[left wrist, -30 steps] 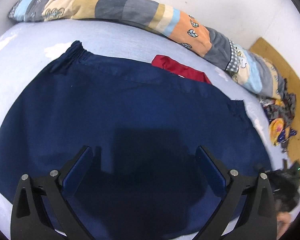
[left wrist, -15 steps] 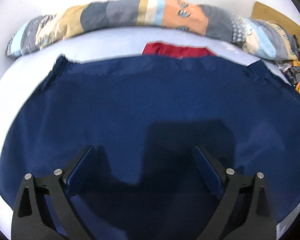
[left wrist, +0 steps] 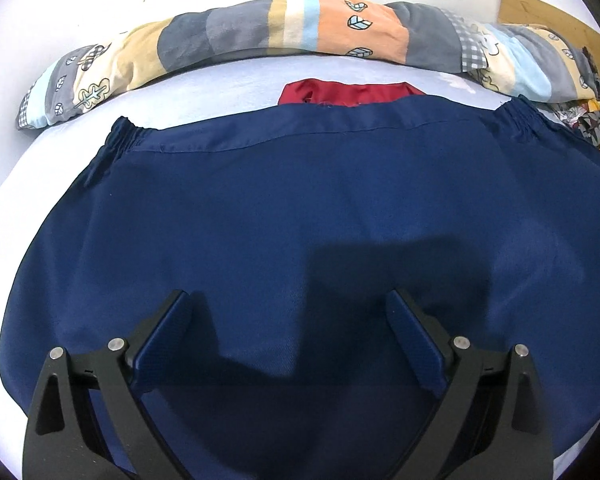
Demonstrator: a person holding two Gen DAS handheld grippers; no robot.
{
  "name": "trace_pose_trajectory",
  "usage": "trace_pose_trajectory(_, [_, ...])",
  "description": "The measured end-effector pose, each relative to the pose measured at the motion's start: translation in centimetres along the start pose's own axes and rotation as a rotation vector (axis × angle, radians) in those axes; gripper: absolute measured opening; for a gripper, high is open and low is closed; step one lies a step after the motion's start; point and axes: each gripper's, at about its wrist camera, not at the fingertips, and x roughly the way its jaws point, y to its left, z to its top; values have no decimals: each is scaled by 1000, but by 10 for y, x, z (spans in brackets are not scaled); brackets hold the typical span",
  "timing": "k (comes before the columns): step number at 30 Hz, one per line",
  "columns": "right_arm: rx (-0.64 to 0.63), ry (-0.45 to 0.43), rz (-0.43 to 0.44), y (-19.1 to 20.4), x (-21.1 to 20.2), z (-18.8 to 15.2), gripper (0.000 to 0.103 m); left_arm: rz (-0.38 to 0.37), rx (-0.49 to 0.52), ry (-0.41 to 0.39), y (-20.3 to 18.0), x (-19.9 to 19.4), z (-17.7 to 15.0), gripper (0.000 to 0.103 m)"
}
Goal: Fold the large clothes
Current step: 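Grasp the jacket edge with the right tool while the left tool holds the elastic waistband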
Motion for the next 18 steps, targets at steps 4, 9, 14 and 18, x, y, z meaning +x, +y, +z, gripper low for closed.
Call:
trace_pose_trajectory(4, [-2, -1, -1, 2, 0, 0, 12, 1, -7, -2, -1, 1, -1, 99])
trace_pose_trajectory(9, [-6, -5, -4, 4, 0, 0, 12, 2, -8, -4, -1, 1, -1, 99])
trace_pose_trajectory(14, [-12, -7, -3, 6, 0, 0, 12, 4, -14, -10, -1, 0, -1, 99])
trace_pose_trajectory(18, [-25, -12, -1, 10, 0, 0, 12, 4, -17, -10, 0, 0, -1, 99])
